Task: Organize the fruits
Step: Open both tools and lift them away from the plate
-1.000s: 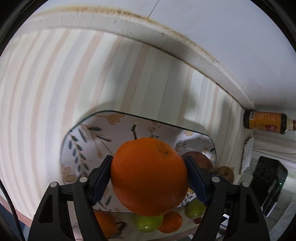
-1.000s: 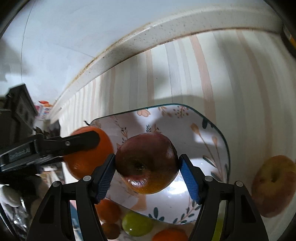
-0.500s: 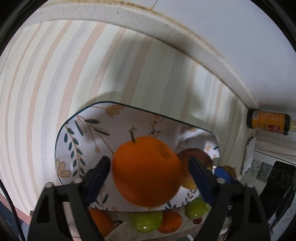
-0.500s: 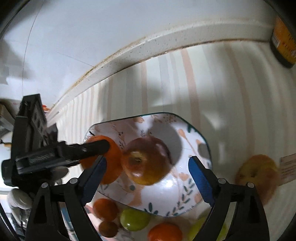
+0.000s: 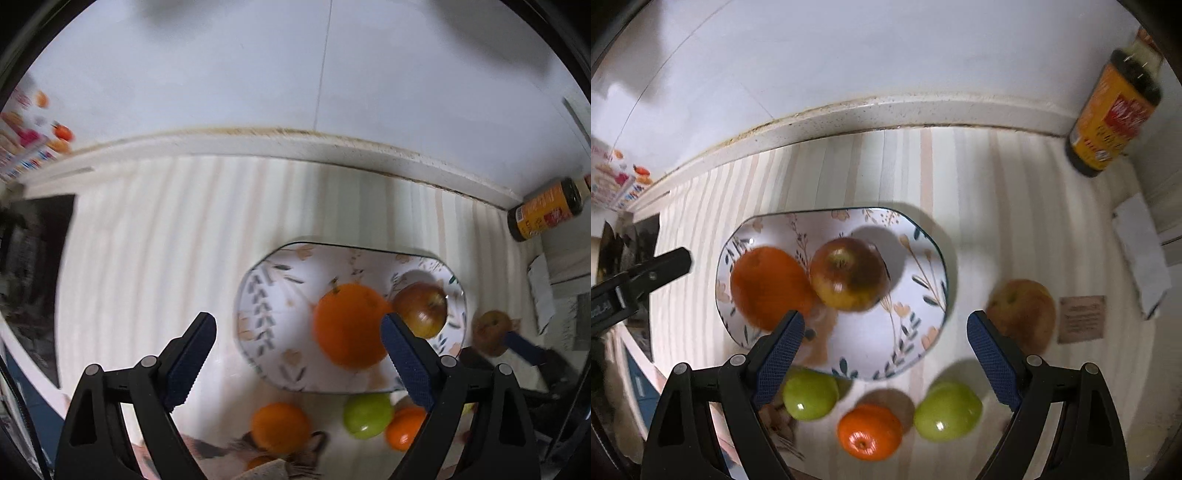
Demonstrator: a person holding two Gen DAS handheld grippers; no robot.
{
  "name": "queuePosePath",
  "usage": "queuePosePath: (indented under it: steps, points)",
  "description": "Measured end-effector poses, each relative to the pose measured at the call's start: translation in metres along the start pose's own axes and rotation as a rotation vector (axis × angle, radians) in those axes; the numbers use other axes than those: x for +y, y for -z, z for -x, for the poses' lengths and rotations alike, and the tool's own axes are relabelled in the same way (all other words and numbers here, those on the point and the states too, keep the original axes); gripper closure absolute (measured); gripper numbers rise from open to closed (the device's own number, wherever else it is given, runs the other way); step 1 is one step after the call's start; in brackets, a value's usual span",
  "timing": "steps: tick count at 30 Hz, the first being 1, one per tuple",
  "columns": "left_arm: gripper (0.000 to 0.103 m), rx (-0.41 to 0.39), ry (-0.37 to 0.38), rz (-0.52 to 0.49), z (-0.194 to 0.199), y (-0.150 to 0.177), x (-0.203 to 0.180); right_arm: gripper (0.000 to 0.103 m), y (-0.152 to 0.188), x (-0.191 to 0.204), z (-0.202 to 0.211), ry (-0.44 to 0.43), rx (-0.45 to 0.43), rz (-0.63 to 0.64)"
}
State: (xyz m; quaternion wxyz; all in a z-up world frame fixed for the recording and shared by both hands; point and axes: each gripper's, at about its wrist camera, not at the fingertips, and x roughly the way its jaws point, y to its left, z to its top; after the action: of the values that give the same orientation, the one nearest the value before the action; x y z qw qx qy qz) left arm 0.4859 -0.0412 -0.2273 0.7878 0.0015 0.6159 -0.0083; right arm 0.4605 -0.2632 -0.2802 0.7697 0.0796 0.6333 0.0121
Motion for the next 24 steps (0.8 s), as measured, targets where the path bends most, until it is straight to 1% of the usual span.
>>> queuePosePath:
  steps: [3, 5, 9, 18, 24]
  points:
    - [0.012, -0.059, -0.043, -0.024, 0.019, 0.017, 0.004, 0.011, 0.016, 0.007, 0.020, 0.019, -0.029, 0.011]
    - [0.012, -0.081, -0.055, -0.031, 0.029, 0.028, 0.001, 0.011, 0.027, 0.011, 0.035, 0.037, -0.051, 0.019]
    - [0.012, -0.106, -0.046, -0.031, 0.049, 0.047, 0.009, 0.011, 0.045, 0.021, 0.060, 0.028, -0.077, 0.017]
    - [0.012, -0.197, -0.042, -0.021, 0.100, 0.079, 0.022, 0.011, 0.083, 0.040, 0.124, 0.038, -0.188, 0.036]
    - [0.012, -0.213, -0.006, -0.002, 0.127, 0.099, 0.030, 0.011, 0.104, 0.047, 0.156, 0.022, -0.227, 0.033]
